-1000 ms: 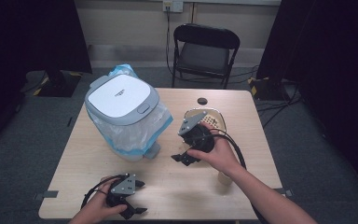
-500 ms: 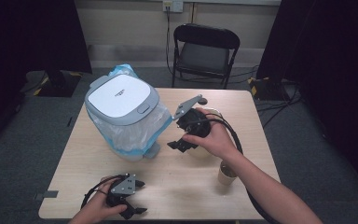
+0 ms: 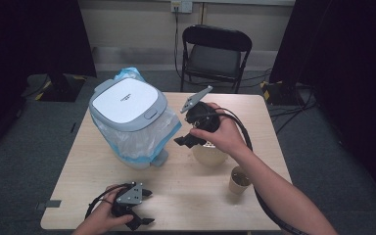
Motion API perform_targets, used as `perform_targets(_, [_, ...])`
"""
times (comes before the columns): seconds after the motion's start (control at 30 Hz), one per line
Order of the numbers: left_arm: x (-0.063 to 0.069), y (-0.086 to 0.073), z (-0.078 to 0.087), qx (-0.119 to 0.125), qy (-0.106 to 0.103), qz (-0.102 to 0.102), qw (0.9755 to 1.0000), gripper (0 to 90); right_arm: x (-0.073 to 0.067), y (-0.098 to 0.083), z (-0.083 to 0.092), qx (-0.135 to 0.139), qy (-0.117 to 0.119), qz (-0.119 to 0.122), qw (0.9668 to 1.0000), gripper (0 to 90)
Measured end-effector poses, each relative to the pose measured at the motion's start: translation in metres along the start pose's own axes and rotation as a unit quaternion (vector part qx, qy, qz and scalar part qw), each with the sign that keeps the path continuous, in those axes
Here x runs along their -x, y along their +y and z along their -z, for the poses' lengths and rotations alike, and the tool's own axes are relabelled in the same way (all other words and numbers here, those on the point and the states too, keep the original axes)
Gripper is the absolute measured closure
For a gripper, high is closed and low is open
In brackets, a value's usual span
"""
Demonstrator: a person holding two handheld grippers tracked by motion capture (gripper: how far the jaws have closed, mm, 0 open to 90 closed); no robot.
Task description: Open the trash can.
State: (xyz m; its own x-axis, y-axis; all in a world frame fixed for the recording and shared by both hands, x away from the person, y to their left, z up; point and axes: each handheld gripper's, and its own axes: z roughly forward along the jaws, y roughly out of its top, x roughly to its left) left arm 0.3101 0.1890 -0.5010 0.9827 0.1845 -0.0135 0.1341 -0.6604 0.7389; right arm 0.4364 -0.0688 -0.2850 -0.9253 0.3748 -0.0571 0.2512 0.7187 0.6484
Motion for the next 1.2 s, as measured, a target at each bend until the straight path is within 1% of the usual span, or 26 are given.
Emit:
perform_targets(0.13, [0.0,0.0,0.0,0.001,0.001,0.001,1.0,11.9,0.005,0.006,0.002,0.0,-0.002,-0.002,1.0,18.0])
perform_targets(0.37, [0.0,0.0,0.0,0.001,0.0,0.001,1.0,11.7,0.012,0.018,0.005,0.009,-0.006,-0.011,0.9999,18.0])
perform_targets(0.6, [0.0,0.0,0.0,0.0,0.0,0.0,1.0,11.3,0.017,0.03,0.002,0.007,-0.013,-0.014,0.9998,17.9])
perform_targets(0.7, [0.0,0.0,0.0,0.0,0.0,0.0,1.0,11.3,0.019,0.034,0.0,0.011,-0.012,-0.018,0.9997,17.9])
perform_targets(0.77, [0.0,0.0,0.0,0.0,0.0,0.0,1.0,11.4,0.021,0.037,-0.001,0.009,-0.016,-0.013,0.9997,17.9])
perform_targets(0.87, [0.0,0.0,0.0,0.0,0.0,0.0,1.0,11.3,0.022,0.041,-0.001,0.004,-0.019,-0.018,0.9997,17.9])
perform_targets(1.03, [0.0,0.0,0.0,-0.001,0.0,-0.001,1.0,10.9,0.026,0.05,-0.002,0.005,-0.024,-0.015,0.9996,17.8])
perform_targets(1.07, [0.0,0.0,0.0,-0.002,0.0,-0.001,1.0,10.9,0.027,0.052,-0.002,0.006,-0.026,-0.01,0.9996,17.8])
perform_targets(1.1, [0.0,0.0,0.0,-0.002,-0.002,-0.001,1.0,10.9,0.027,0.054,-0.001,0.003,-0.028,-0.013,0.9995,17.8])
perform_targets(1.2, [0.0,0.0,0.0,-0.002,0.0,0.0,1.0,10.9,0.028,0.06,-0.001,0.007,-0.03,-0.014,0.9994,17.8])
